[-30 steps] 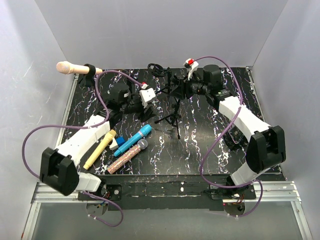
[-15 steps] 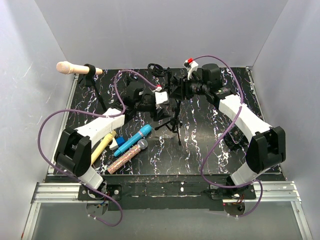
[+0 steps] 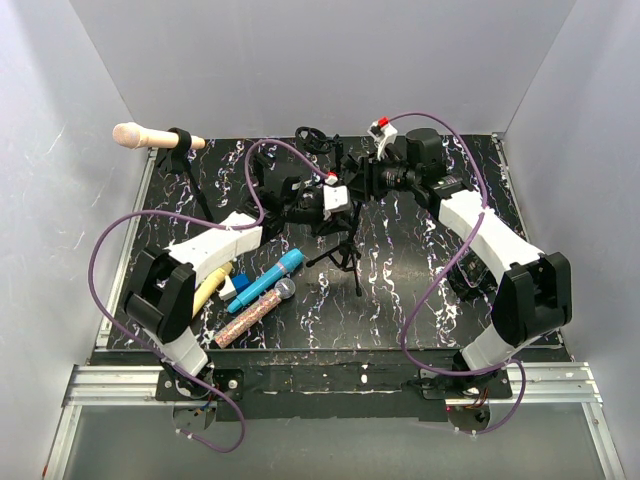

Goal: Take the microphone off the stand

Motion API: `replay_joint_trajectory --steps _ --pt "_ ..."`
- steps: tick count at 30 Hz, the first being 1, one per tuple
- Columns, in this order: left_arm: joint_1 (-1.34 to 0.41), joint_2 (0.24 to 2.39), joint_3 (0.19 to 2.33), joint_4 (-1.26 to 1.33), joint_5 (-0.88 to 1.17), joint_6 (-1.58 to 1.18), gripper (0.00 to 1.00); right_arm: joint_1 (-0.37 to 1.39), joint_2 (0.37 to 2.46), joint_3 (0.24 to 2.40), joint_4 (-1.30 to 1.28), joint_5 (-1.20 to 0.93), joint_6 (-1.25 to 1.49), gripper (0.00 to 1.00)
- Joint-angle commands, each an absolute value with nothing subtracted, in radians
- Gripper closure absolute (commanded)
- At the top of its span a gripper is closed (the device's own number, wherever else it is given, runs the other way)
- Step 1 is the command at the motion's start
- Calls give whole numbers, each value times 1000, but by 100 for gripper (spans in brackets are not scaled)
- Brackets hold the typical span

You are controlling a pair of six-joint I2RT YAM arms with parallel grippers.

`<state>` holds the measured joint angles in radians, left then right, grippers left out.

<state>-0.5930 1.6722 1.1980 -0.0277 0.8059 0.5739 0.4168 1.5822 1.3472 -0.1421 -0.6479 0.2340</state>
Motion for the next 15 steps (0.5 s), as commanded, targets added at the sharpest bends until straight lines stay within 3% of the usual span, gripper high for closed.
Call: replay_joint_trajectory --steps 1,4,8,15 --pt "-595 1672 1259 -21 770 506 88 414 1556 1333 -95 -681 264 99" --pt "-595 1674 1272 -11 718 381 100 414 1525 1312 -66 -693 241 99" --pt "-563 1703 1330 -14 724 93 100 417 1439 1227 -9 -713 164 99" --pt "-471 1879 1541 -97 1000 -319 100 448 1310 1071 47 -759 -80 99"
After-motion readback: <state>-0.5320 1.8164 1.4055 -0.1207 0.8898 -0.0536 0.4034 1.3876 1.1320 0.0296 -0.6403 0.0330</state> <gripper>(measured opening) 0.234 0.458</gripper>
